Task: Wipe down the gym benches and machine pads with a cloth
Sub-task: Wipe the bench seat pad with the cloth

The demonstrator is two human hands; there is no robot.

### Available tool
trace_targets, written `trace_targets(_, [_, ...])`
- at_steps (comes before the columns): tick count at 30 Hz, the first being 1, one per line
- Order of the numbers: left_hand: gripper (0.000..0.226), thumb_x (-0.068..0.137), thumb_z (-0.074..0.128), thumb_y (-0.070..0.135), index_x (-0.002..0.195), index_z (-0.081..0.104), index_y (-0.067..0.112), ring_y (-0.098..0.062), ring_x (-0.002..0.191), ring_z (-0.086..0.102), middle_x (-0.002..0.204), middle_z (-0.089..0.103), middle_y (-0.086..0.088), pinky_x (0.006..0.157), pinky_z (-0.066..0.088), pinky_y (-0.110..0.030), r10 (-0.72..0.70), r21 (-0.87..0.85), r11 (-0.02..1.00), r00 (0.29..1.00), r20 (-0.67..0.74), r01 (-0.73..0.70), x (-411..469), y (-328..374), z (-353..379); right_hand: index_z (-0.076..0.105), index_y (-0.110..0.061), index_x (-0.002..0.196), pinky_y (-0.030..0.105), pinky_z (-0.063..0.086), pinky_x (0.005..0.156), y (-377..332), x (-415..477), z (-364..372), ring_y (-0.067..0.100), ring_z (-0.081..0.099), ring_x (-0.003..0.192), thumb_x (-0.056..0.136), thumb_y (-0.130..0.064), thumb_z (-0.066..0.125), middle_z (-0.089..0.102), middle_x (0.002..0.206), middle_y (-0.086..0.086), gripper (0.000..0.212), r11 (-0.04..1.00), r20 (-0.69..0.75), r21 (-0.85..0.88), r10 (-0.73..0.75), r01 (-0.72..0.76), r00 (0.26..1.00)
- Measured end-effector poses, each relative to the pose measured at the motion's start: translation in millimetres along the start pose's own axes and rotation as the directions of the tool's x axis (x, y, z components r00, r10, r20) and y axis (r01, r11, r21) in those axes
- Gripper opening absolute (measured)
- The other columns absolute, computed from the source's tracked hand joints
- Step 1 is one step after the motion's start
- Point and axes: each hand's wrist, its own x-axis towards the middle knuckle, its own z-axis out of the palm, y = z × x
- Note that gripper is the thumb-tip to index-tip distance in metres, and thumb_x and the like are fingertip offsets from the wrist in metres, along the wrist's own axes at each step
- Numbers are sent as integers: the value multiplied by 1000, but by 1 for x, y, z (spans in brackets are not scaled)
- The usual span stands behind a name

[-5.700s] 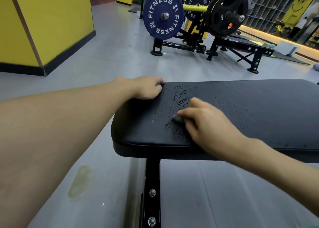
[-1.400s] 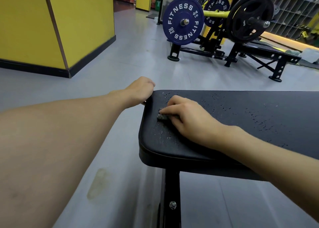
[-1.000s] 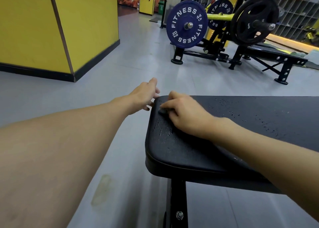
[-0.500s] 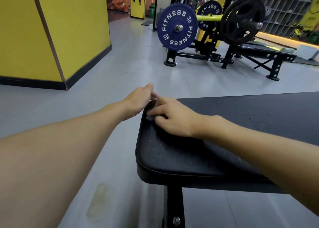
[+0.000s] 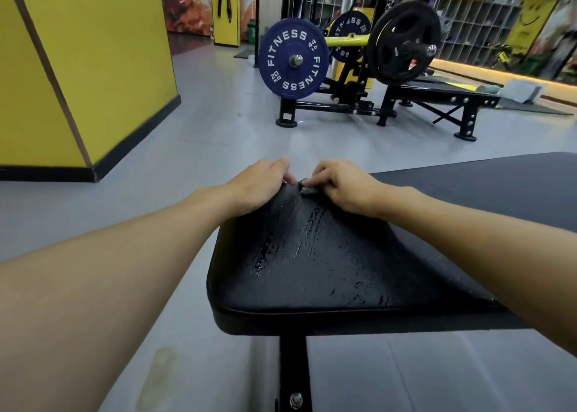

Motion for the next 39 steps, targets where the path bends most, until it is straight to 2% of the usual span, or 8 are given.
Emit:
trace_targets(3, [60,80,21,58,84,71,25,-23,108,64,109,72,-7,109,42,-42,14,-8,1000,999,28,-14,1,12,5,72,-14,117,28,39,95,-19,-31,-5,26,58,104,91,1,52,65,113,10,37,997,9,-2,-83,83,996])
trace_targets(5, [60,83,21,59,85,70,24,-24,108,64,109,71,-8,108,42,-42,36,-18,999,998,52,-36,4,22,14,74,-18,115,17,36,92,-33,-74,-11,13,52,94,90,-7,51,64,109,2,35,985,40,28,-174,173,984])
trace_targets(11, [56,110,19,36,114,70,14,-16,104,54,97,62,5,91,33,-22,129,95,985,984,122,-141,17,51,52,71,-24,120,11,35,94,-35,-157,-37,13,50,103,93,-8,50,60,117,-6,38,946,144,105,-321,308,936])
trace_targets(14, [56,109,19,39,119,69,16,-15,111,53,114,63,0,94,32,-23,164,127,975,976,141,-182,18,62,67,71,-23,120,17,34,92,12,-123,-40,18,51,99,91,-7,49,63,117,-2,40,974,76,-20,-222,224,972])
trace_targets(19, [53,108,18,43,118,66,22,-14,110,53,110,61,5,101,36,-30,206,124,966,964,169,-228,14,74,77,69,-11,121,14,30,90,101,-71,-59,31,57,114,93,5,51,64,120,11,37,980,-90,-69,181,-188,979])
trace_targets(29, [40,108,22,38,117,55,19,-11,106,51,111,59,5,106,37,-35,369,49,920,901,226,-389,25,129,133,69,-28,122,17,39,93,44,-218,-83,14,50,103,92,-8,50,60,118,-10,41,986,95,24,-164,162,982])
trace_targets(36, [42,105,21,49,121,50,23,-19,113,55,117,61,-1,105,39,-42,384,110,895,874,297,-431,19,151,155,68,-16,124,14,28,89,177,-151,-113,28,56,114,94,2,49,63,122,7,40,955,-112,-119,259,-272,959])
trace_targets(39, [38,104,22,51,118,50,28,-19,112,53,115,60,6,103,38,-41,375,178,884,882,284,-433,23,157,160,68,-17,125,16,30,93,170,-167,-117,25,53,114,94,1,49,61,121,4,41,957,-110,-129,247,-260,963])
